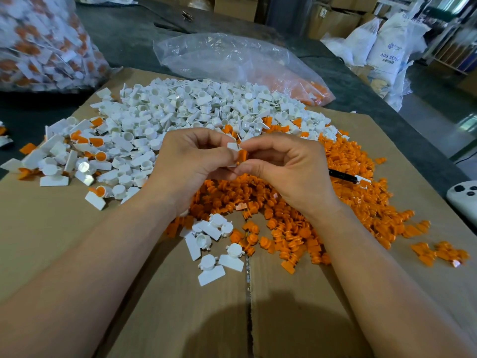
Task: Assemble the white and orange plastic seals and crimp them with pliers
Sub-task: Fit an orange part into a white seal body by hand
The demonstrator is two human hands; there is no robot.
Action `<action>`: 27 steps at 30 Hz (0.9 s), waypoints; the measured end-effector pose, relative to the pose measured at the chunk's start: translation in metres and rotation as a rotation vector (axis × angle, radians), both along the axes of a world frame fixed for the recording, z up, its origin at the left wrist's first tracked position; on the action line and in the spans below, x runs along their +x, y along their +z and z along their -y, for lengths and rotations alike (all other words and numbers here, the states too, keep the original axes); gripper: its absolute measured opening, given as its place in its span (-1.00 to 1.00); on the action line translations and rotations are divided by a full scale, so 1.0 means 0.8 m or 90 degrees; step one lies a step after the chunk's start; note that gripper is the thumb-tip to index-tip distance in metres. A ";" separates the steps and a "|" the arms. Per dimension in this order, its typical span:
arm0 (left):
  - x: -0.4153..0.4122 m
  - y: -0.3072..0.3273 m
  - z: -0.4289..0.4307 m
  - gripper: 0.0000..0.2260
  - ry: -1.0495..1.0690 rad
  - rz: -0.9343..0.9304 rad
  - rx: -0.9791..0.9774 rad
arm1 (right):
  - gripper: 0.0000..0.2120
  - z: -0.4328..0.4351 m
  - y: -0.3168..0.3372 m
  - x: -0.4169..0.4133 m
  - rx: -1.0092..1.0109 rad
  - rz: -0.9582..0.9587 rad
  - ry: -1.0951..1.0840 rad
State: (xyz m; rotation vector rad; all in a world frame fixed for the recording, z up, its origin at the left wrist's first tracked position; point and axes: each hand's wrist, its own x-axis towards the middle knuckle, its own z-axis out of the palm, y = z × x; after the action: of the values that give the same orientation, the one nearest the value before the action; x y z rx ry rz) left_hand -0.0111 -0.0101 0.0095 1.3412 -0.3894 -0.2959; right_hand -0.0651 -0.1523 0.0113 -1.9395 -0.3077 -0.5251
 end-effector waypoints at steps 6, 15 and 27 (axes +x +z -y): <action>-0.001 -0.001 0.001 -0.82 0.013 0.008 0.029 | -0.70 0.000 -0.006 0.002 0.018 -0.017 -0.014; -0.002 -0.002 0.001 -0.82 0.008 0.001 0.029 | -0.74 0.001 -0.004 0.002 0.004 -0.048 -0.042; -0.003 0.001 0.000 -0.78 0.018 -0.012 -0.007 | -0.58 0.000 0.006 -0.002 0.053 -0.070 -0.040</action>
State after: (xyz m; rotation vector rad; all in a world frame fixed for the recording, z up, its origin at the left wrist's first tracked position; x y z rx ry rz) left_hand -0.0134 -0.0098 0.0106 1.3312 -0.3547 -0.2822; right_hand -0.0665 -0.1519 0.0162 -1.8931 -0.1526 -0.4625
